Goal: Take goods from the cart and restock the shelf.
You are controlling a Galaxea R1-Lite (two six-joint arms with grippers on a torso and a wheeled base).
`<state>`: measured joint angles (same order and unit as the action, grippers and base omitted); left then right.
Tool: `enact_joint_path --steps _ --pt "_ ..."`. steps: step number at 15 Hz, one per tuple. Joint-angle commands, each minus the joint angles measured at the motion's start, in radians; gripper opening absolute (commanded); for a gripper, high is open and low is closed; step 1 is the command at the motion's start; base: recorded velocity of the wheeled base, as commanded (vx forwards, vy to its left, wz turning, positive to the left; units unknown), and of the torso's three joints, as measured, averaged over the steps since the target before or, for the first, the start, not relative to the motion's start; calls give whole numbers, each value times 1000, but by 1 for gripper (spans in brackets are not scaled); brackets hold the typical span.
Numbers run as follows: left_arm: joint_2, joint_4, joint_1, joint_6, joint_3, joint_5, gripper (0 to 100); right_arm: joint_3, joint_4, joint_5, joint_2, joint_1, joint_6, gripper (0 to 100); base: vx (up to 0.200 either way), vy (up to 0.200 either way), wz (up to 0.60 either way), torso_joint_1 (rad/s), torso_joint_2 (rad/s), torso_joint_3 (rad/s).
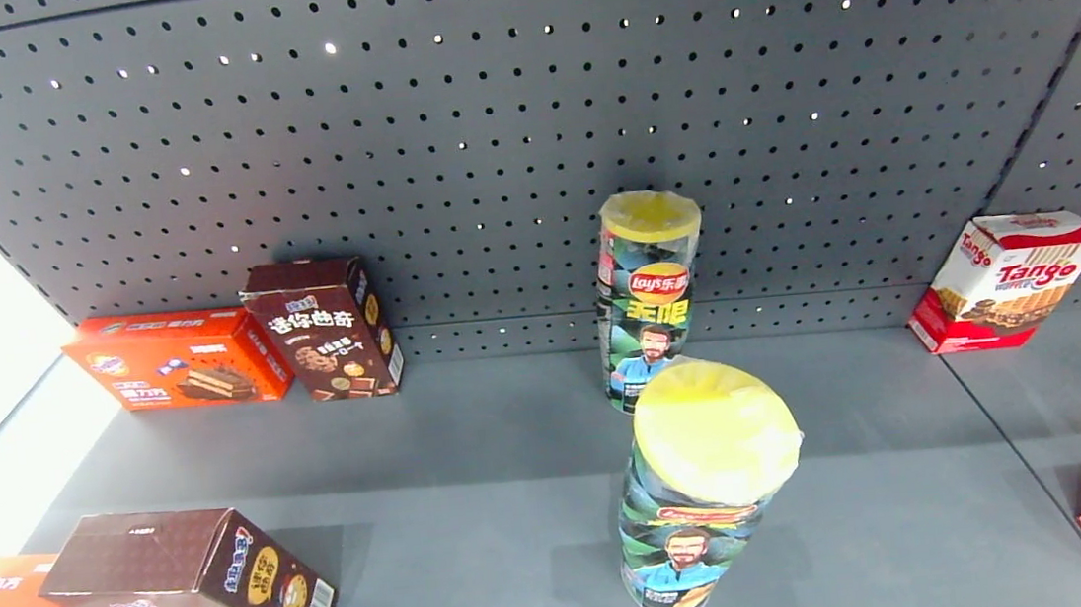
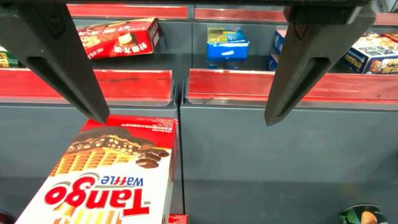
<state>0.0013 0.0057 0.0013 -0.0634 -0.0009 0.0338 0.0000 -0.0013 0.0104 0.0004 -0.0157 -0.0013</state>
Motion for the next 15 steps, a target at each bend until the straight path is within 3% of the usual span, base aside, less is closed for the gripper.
enact_joint_path --steps 1,4,15 --pt "-1 -1 0 -4 1 20 100 0 0 0 0 0 0 100 0 0 0 0 0 0" --pt "-1 -1 0 30 -1 17 100 0 0 0 0 0 0 100 0 0 0 0 0 0" --pt "-1 -1 0 31 -1 15 100 0 0 0 0 0 0 100 0 0 -55 1 1 0"
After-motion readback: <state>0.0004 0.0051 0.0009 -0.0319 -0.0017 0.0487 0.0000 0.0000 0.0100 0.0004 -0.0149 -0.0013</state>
